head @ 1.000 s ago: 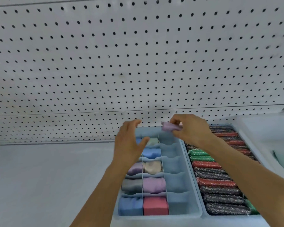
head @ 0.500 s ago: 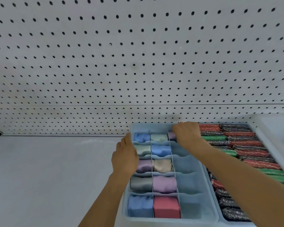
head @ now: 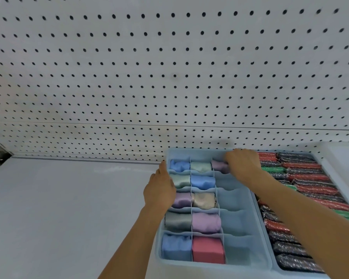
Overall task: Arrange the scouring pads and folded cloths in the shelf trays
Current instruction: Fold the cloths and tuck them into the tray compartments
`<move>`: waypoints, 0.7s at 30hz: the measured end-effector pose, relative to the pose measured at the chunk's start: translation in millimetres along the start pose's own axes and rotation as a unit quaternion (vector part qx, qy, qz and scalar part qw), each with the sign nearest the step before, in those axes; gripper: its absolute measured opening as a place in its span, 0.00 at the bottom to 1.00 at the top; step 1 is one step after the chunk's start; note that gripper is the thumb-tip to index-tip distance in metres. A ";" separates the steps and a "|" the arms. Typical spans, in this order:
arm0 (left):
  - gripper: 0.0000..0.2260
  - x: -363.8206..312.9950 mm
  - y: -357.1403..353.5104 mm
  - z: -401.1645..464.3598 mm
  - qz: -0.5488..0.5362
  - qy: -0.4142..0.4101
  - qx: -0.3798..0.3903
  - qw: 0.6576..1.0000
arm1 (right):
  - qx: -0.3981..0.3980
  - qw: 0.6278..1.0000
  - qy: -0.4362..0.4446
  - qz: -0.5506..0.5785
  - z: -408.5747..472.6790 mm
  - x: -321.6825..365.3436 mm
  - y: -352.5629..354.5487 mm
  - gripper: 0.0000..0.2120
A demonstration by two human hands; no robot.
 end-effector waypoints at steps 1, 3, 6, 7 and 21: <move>0.25 -0.2 0.4 -0.1 -0.002 0.001 0.004 1.000 | 0.001 1.000 0.007 -0.014 -0.6 -0.1 -0.7 0.07; 0.25 -0.5 1.2 -0.3 -0.006 0.004 0.008 1.000 | -0.001 0.999 0.026 -0.030 0.4 2.5 -1.0 0.06; 0.24 0.5 2.1 -0.1 -0.010 0.007 0.018 1.000 | -0.001 1.000 0.027 0.007 -0.5 0.6 1.6 0.09; 0.24 1.5 1.9 0.1 -0.020 0.005 0.026 0.999 | 0.001 0.999 0.021 0.039 -3.9 -2.8 3.4 0.10; 0.26 -160.5 -35.8 -85.5 -0.155 -0.331 -0.050 0.929 | -0.345 0.874 -0.087 0.331 -151.9 -154.9 2.3 0.03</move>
Point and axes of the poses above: each hand's wrist, its own z-axis towards the middle knuckle, its own y-axis out of the back of the hand, x = y × z, the point moved 2 cm from there along z, towards the middle knuckle, and after that the axes turned 6 degrees about -x, right-handed, at the moved point
